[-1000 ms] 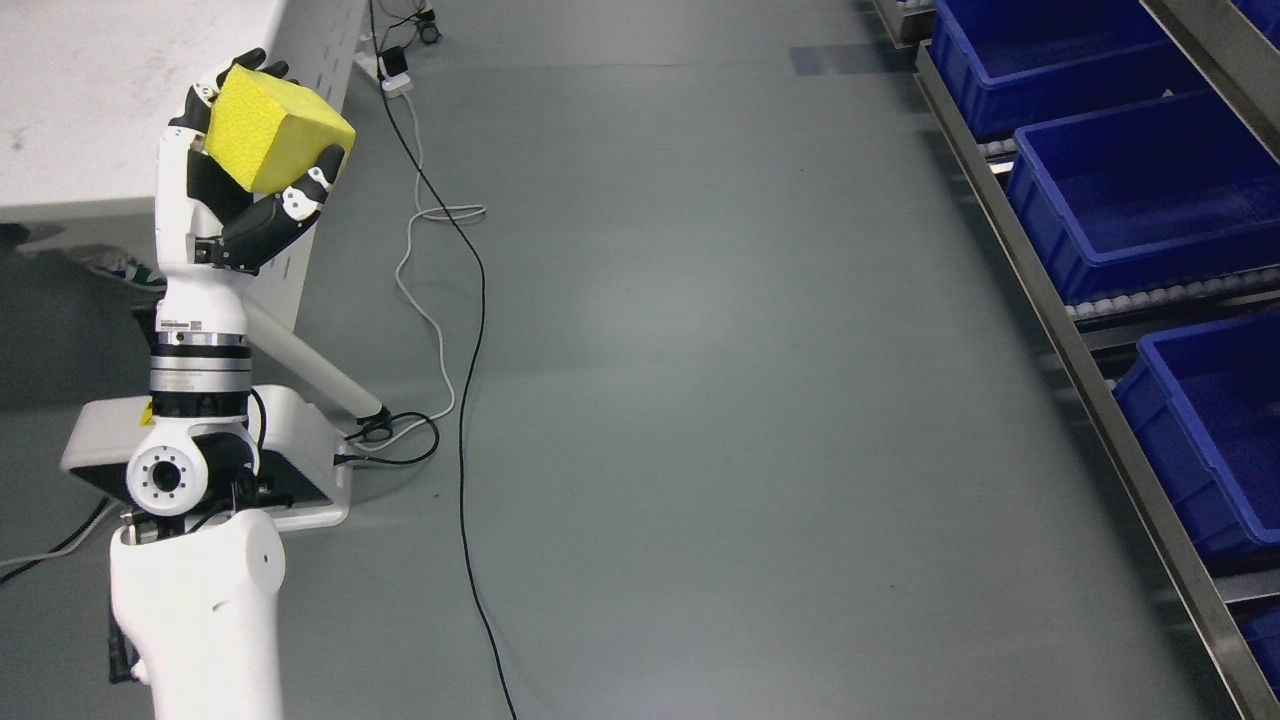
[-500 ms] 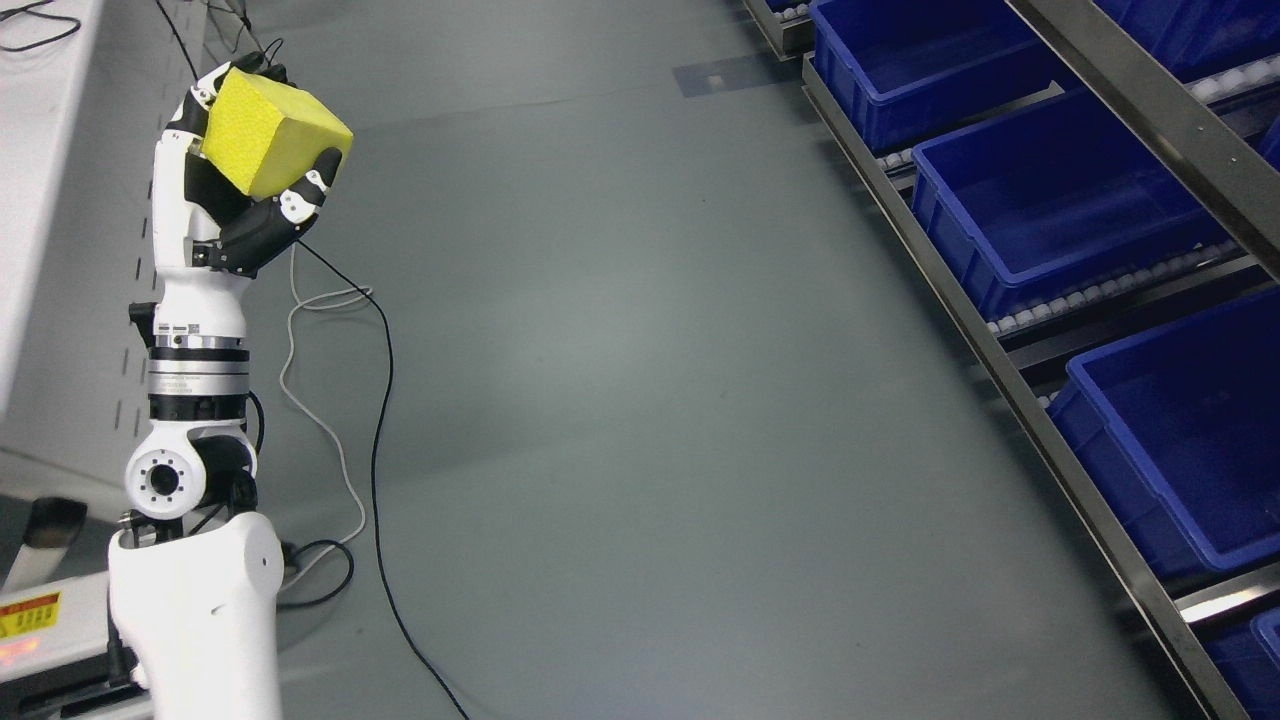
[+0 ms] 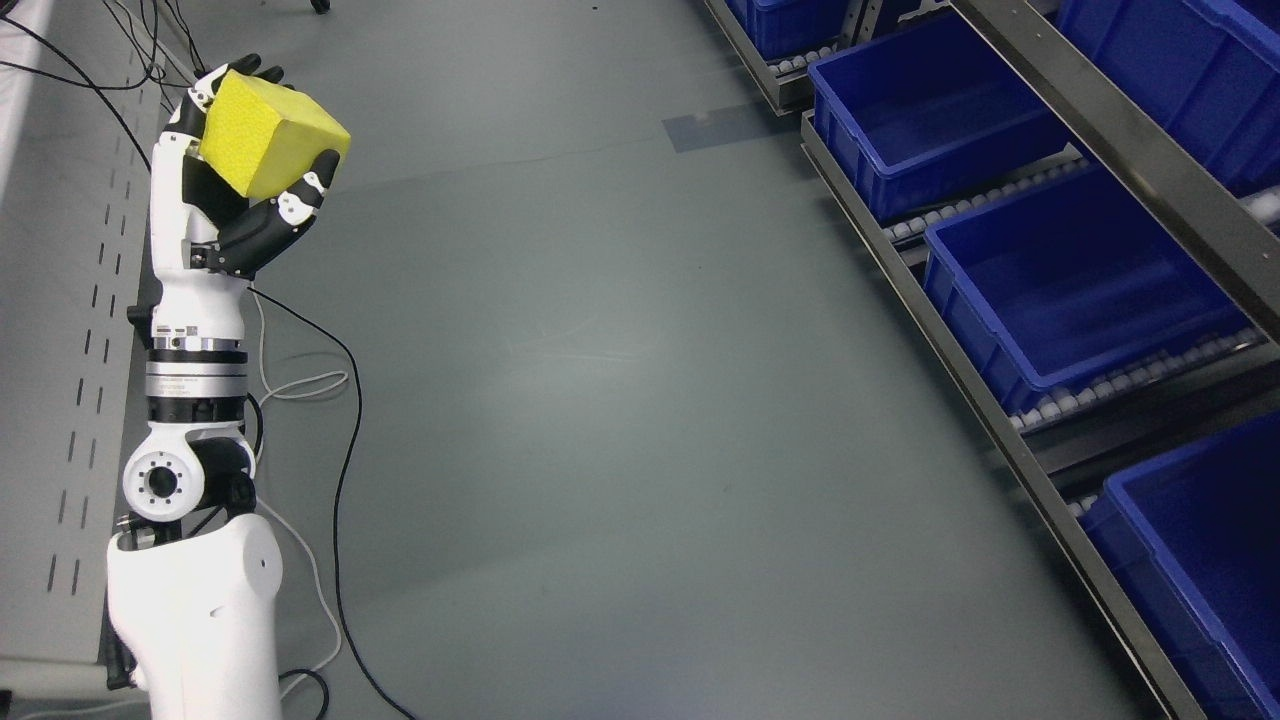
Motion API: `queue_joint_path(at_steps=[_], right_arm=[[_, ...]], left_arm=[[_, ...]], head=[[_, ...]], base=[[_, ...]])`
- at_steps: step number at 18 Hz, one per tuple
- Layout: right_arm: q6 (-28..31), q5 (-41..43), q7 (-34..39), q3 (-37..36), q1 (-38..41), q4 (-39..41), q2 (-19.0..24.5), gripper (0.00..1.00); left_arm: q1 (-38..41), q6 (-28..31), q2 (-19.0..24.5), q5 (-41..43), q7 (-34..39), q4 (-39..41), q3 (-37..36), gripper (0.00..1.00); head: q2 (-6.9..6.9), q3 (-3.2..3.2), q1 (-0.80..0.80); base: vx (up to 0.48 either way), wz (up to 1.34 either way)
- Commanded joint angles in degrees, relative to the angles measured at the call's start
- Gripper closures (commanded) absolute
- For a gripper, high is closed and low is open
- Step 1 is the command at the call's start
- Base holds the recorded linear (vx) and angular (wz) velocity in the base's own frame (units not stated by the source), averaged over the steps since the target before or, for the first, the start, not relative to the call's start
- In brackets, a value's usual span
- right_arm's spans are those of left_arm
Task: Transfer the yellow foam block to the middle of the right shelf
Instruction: 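Hold the cube raised in the left hand while turning toward the bins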
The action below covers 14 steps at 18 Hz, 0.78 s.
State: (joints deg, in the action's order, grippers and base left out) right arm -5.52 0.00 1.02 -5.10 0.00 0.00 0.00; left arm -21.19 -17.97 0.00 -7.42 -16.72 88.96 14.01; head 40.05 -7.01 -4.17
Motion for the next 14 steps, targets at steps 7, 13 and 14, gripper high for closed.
queue_joint_path(at_steps=[7, 13, 14], right_arm=[[-0.01, 0.00, 0.03, 0.00, -0.17, 1.00, -1.00, 0.00], [-0.01, 0.00, 0.03, 0.00, -0.09, 1.00, -1.00, 0.00], [-0.01, 0.09, 0.03, 0.00, -0.17, 1.00, -1.00, 0.00]], left_arm=[[-0.08, 0.04, 1.00, 0.04, -0.16, 0.07, 0.05, 0.53], [-0.34, -0.04, 1.00, -0.05, -0.25, 0.33, -0.21, 0.53], [-0.43, -0.04, 1.00, 0.04, -0.33, 0.59, -0.47, 0.53]], head=[[0.00, 0.00, 0.00], [0.00, 0.00, 0.00], [0.00, 0.00, 0.00]], base=[[0.407, -0.02], [0.357, -0.24], [0.347, -0.37]])
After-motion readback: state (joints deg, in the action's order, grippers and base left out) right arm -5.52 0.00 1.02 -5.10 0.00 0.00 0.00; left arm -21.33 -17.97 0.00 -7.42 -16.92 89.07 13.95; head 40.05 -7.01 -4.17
